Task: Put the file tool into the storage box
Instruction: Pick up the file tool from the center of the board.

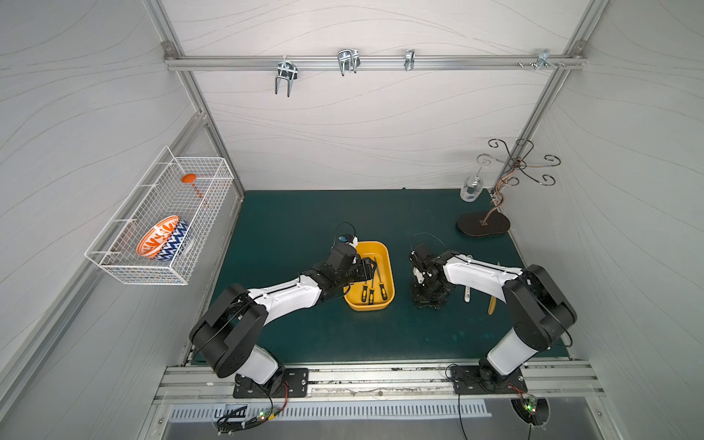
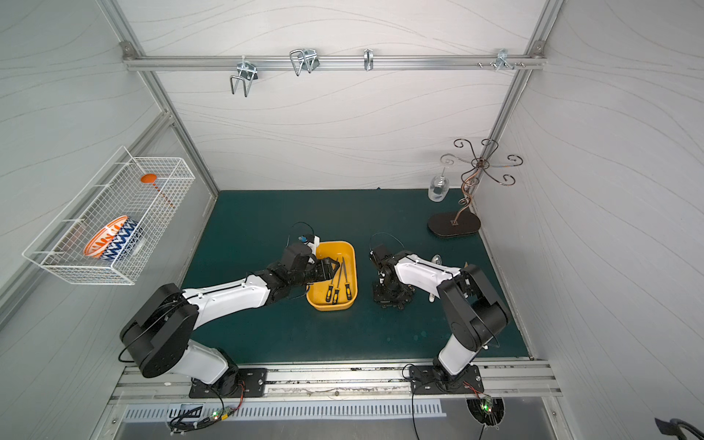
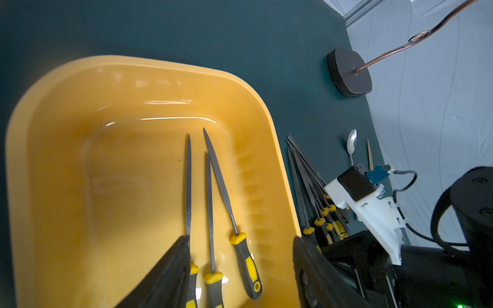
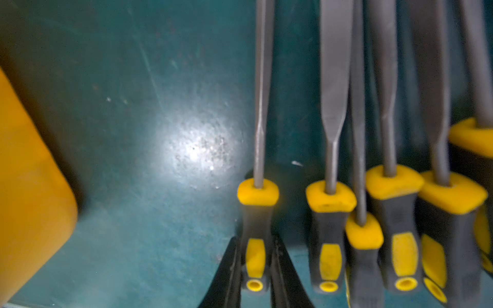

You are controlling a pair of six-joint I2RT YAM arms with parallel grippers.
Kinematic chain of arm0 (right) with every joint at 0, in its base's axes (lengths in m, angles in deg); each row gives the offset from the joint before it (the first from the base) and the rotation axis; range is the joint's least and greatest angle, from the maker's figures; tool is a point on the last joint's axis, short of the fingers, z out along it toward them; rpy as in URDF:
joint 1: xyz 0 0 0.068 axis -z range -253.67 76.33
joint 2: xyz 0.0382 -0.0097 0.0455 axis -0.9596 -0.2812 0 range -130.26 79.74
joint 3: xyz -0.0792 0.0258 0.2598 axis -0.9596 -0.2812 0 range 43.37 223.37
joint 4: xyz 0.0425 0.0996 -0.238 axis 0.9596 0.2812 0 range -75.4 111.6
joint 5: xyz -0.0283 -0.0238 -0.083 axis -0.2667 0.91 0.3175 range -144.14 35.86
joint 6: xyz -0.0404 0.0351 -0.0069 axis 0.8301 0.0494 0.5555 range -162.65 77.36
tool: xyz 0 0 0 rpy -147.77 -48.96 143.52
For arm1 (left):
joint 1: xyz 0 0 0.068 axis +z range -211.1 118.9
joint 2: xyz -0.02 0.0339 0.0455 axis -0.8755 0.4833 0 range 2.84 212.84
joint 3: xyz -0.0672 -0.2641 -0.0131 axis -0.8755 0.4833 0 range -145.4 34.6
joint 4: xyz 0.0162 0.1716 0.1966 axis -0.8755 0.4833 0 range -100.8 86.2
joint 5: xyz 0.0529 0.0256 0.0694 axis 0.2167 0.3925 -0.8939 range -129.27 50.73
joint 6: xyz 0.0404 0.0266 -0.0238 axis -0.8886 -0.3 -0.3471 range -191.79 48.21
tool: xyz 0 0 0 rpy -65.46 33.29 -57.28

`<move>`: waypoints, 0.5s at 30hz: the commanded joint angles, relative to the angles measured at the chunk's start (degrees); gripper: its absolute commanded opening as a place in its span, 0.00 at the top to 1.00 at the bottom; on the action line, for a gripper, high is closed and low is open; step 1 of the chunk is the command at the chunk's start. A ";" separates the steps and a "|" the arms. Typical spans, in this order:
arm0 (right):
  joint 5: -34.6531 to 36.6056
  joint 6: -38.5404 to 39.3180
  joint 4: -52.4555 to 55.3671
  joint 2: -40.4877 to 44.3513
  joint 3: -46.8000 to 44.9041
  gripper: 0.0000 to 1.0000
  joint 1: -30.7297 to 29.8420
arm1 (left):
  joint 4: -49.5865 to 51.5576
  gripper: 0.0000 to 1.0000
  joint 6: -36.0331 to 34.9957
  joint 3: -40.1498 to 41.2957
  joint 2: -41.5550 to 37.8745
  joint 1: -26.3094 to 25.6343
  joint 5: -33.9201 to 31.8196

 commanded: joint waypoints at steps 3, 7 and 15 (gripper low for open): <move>-5.30 1.63 -4.88 9.66 0.35 0.93 -0.61 | -3.25 0.26 -0.57 -1.54 -2.29 0.13 1.69; -10.02 3.81 -6.04 14.26 1.38 0.92 -0.38 | -4.45 0.23 -0.36 -2.15 -3.00 0.10 3.60; -21.16 6.05 -10.01 14.53 2.52 0.91 -0.66 | -8.93 0.23 2.14 -3.38 -2.28 0.08 8.24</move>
